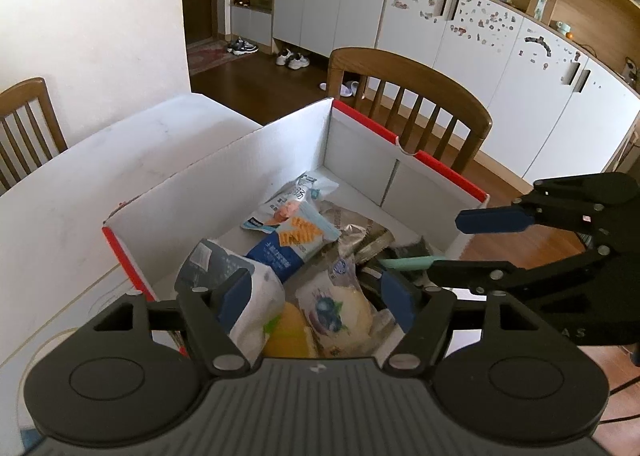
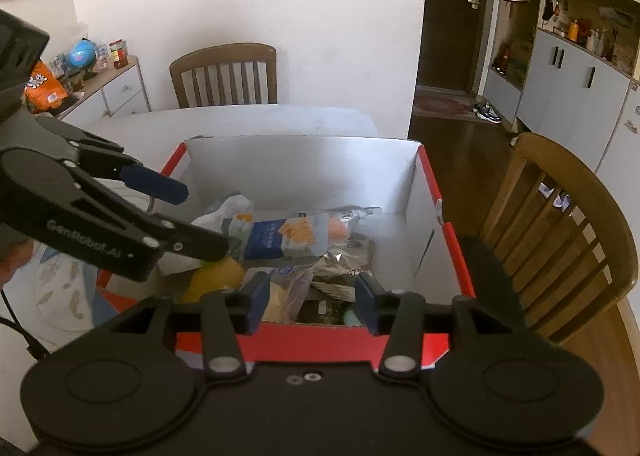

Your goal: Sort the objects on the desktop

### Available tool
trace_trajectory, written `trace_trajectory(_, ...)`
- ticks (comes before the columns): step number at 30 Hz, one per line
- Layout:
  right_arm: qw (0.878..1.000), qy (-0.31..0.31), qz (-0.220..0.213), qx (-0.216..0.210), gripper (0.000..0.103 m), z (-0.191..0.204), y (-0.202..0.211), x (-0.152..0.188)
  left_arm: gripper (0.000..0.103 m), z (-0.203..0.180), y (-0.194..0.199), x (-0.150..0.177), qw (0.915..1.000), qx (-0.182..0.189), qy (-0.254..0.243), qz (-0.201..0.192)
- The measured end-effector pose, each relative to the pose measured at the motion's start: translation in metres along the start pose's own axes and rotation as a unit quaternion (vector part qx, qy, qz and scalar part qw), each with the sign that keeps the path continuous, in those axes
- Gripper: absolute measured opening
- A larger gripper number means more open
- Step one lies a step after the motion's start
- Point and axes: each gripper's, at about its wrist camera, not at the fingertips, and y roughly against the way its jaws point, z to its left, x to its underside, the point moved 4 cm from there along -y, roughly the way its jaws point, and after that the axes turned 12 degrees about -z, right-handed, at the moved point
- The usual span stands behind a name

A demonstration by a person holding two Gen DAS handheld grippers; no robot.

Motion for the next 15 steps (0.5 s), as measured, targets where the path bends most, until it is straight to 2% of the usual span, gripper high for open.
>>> trace_trajectory(9, 1.0, 0.011, -0.002, -0.008, 0.049, 0.006, 0.008, -0.002, 0.072, -0.006, 0.022, 0.001, 1.0, -0.006, 0.003, -0.006)
trace_trajectory(14, 1.0, 0.015, -0.005, -0.014, 0.061, 0.01, 0.015, -0.003, 0.078, -0.007, 0.033, 0.005, 1.0, -0.005, 0.0, -0.006)
trace_trajectory(15, 1.0, 0.014, -0.007, -0.014, 0.062, 0.011, 0.017, -0.004, 0.082, -0.007, 0.036, 0.006, 1.0, -0.007, -0.003, -0.007)
